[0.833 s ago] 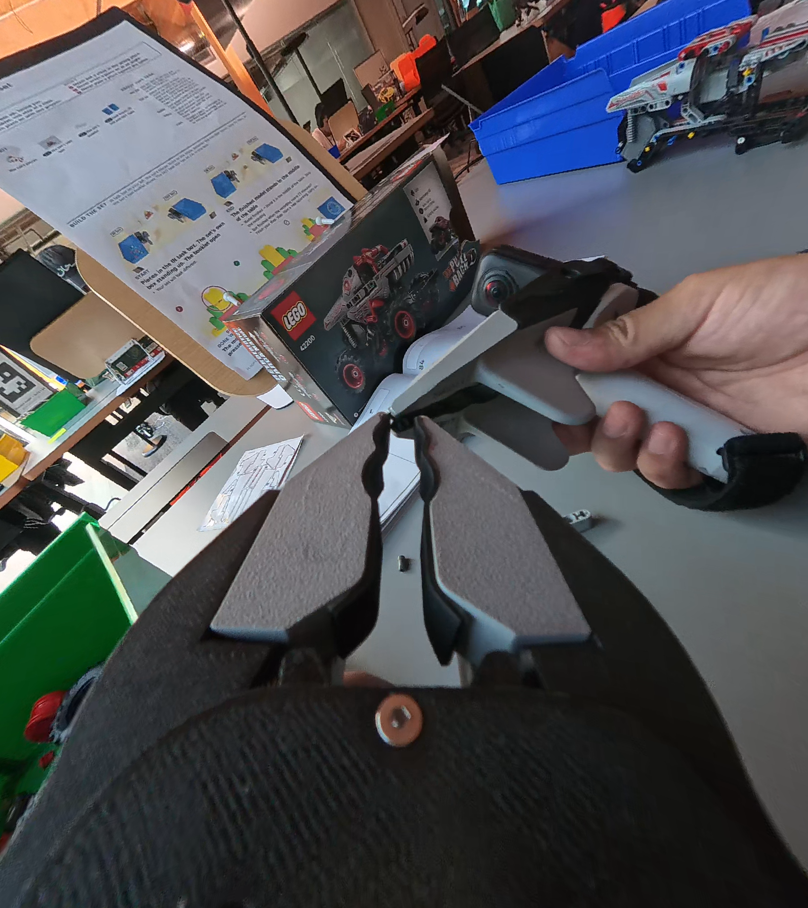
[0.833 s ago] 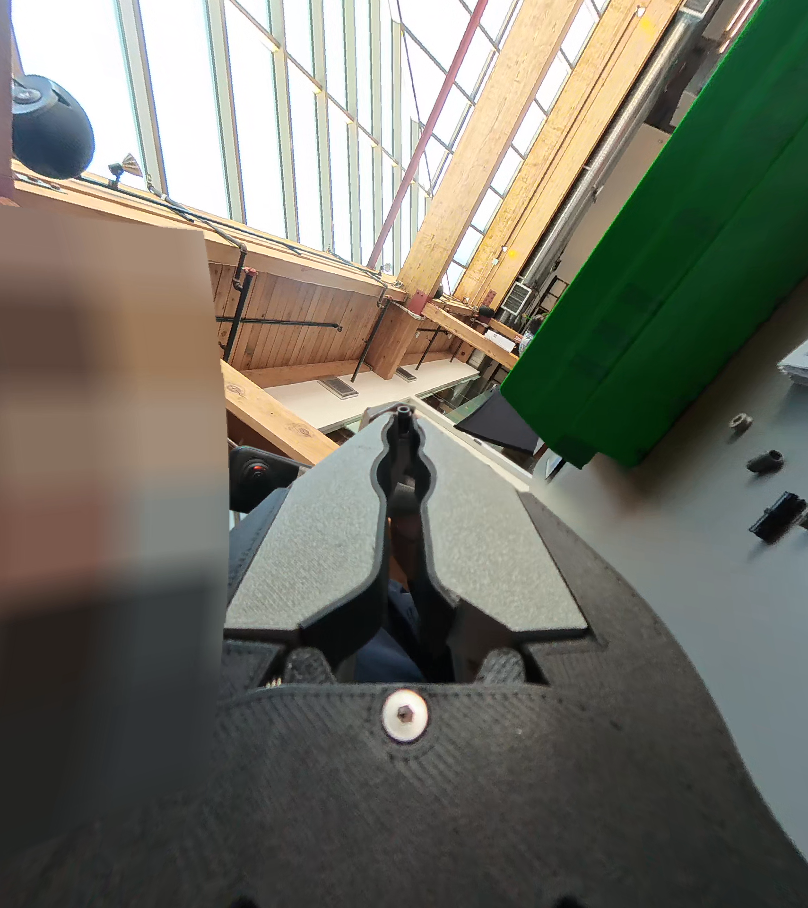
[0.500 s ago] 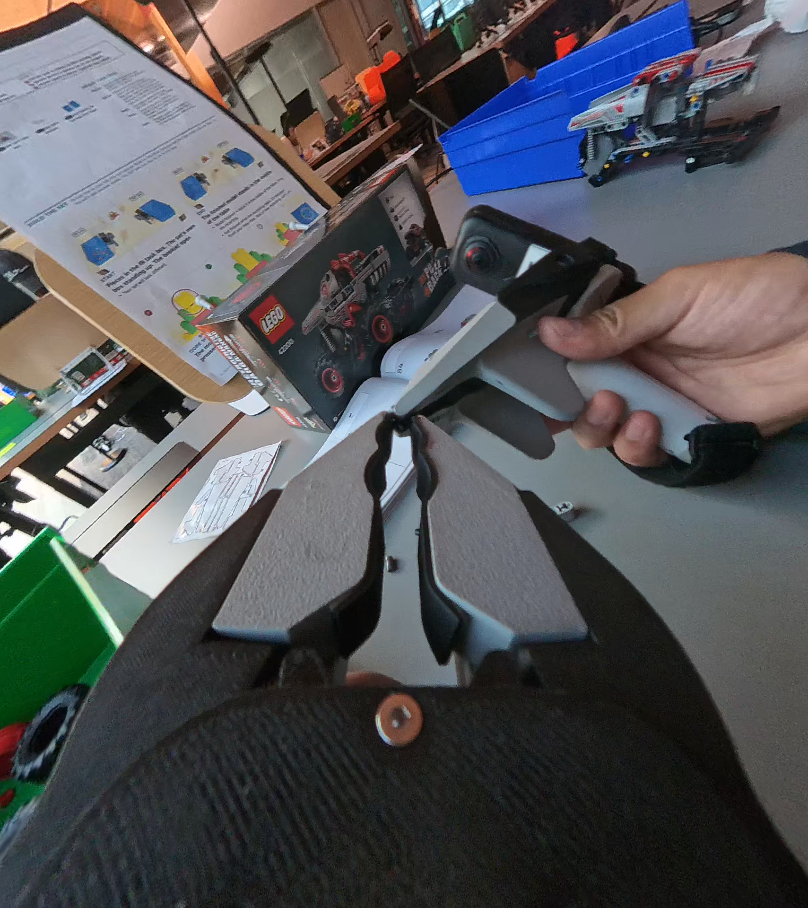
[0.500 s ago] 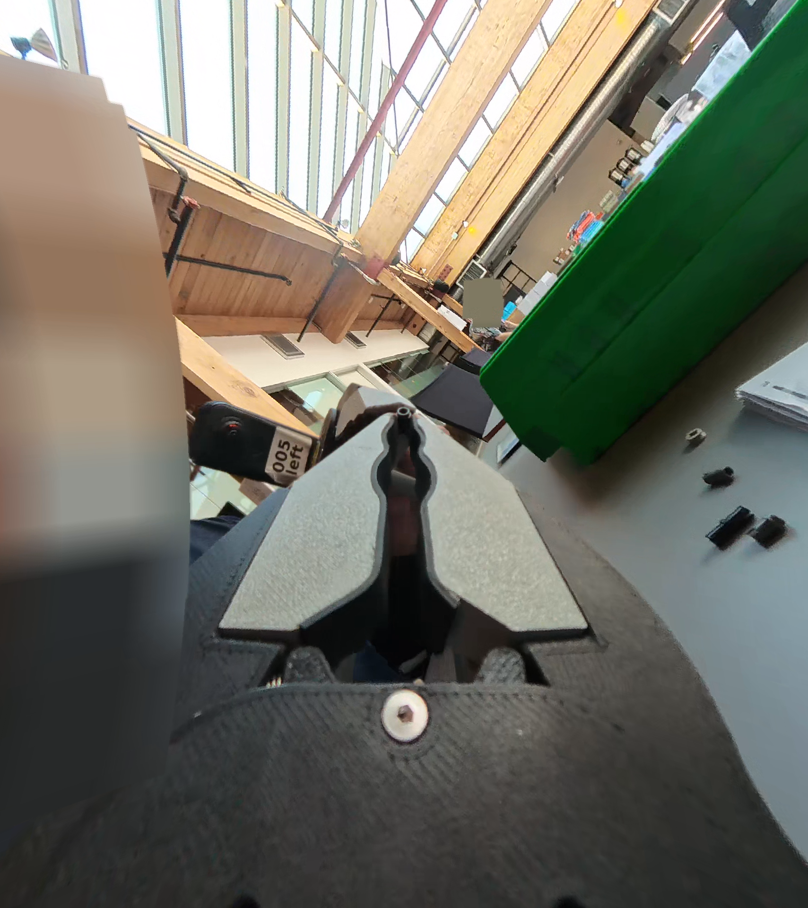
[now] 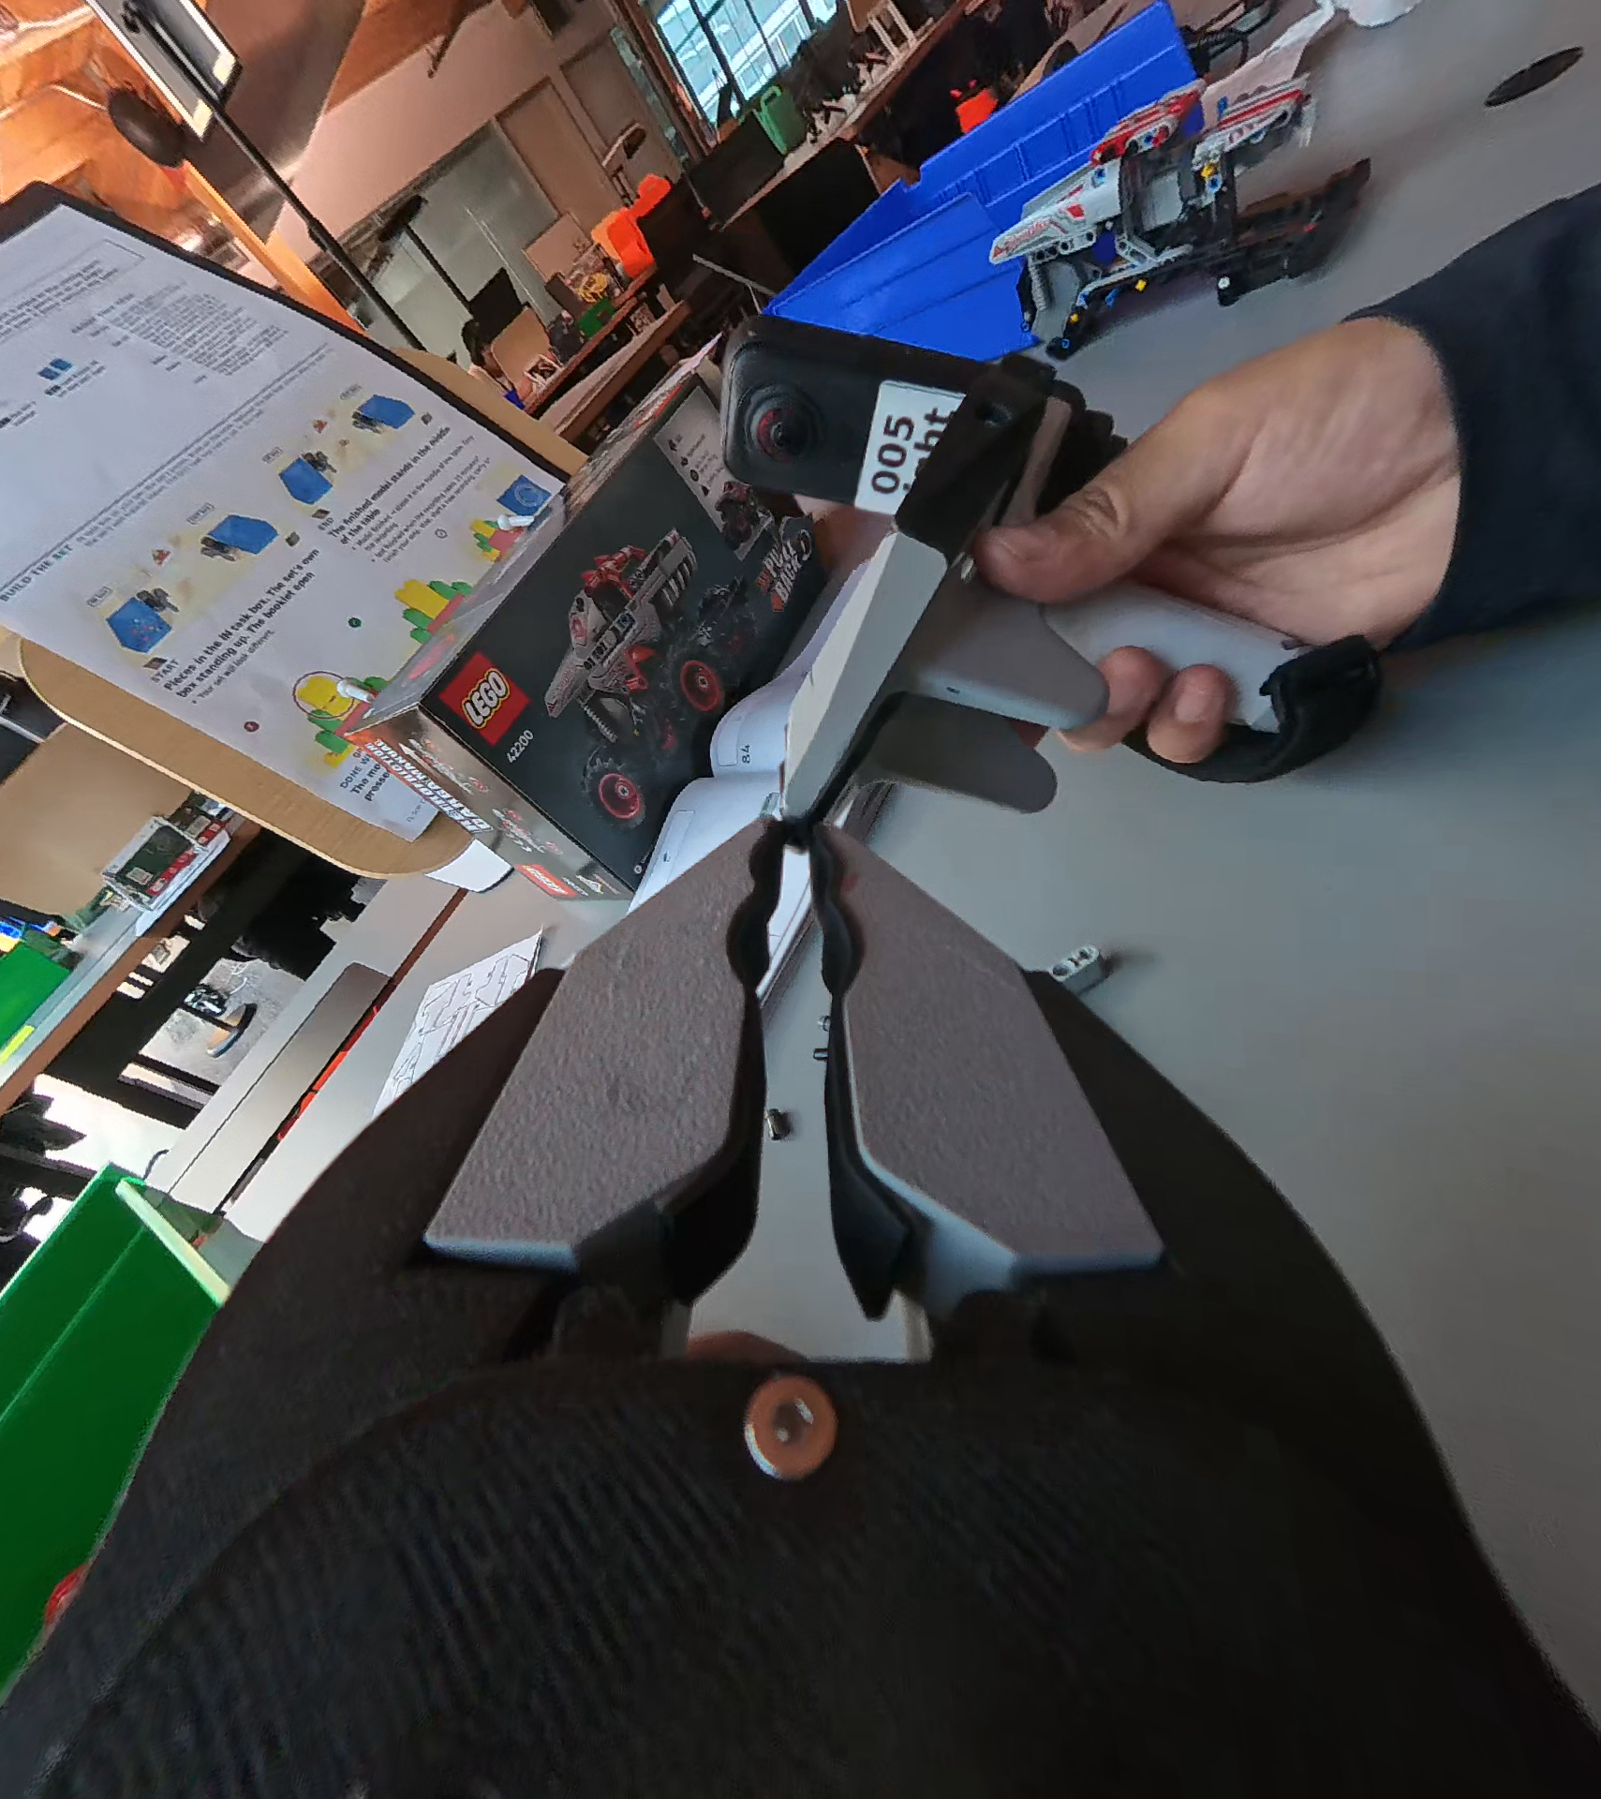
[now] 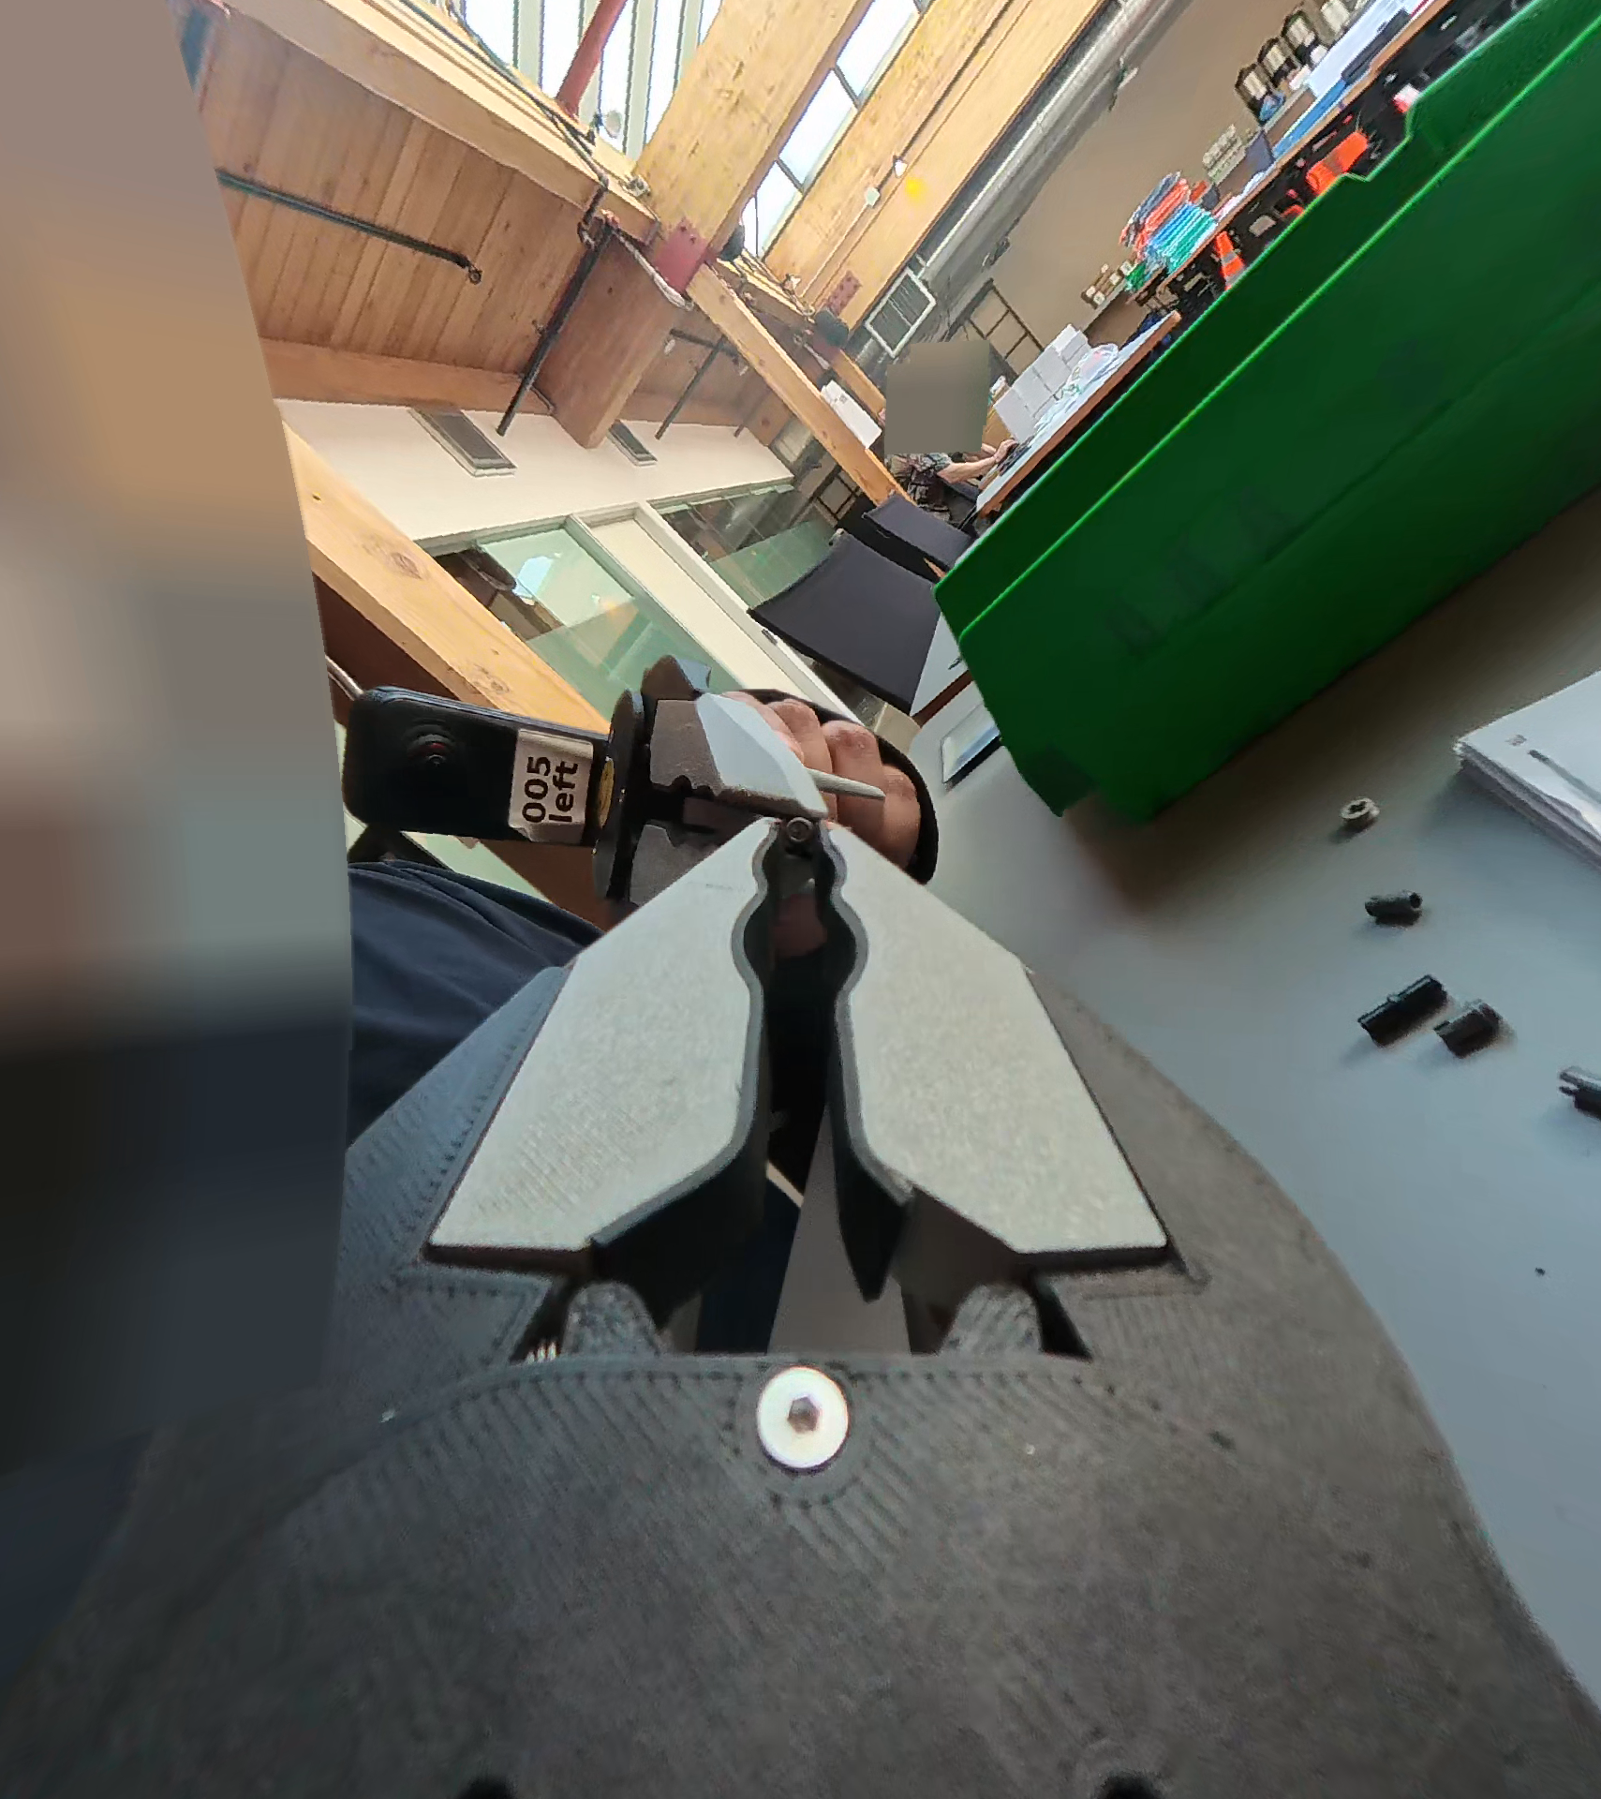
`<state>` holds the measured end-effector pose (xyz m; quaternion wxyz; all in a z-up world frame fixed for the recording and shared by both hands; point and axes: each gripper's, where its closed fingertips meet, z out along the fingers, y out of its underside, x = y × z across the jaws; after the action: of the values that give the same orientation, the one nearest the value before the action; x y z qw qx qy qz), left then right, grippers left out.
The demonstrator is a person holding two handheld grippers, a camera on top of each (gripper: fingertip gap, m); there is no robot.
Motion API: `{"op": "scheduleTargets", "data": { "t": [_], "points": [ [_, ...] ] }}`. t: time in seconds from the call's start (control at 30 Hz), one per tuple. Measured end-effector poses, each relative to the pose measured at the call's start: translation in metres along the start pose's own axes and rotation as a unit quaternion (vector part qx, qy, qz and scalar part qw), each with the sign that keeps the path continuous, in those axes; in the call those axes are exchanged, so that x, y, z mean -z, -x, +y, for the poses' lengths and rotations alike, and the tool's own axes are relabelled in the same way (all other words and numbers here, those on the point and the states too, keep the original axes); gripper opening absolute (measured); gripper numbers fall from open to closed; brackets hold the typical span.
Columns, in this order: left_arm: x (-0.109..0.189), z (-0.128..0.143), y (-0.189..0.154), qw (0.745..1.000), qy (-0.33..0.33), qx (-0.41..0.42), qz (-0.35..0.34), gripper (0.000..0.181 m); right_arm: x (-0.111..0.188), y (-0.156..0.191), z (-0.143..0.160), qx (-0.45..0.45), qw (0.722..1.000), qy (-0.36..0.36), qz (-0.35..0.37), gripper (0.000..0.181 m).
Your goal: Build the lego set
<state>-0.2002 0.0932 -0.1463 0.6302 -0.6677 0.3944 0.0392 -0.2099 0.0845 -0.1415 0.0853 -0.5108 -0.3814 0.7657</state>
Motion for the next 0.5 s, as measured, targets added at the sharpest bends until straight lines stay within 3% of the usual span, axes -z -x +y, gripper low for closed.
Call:
{"op": "scheduleTargets", "data": {
  "t": [0.03,0.5],
  "points": [
    [0.0001,0.0002,0.0,1.0,-0.001,0.004,-0.002,0.002,0.0001,0.0001,-0.0004,0.005,1.0,0.001,0.003,0.001],
    [0.0004,-0.0007,0.002,0.999,-0.013,0.025,-0.027,0.002,0.004,0.0,-0.005,0.045,0.999,0.003,0.028,0.0]
  ]
}}
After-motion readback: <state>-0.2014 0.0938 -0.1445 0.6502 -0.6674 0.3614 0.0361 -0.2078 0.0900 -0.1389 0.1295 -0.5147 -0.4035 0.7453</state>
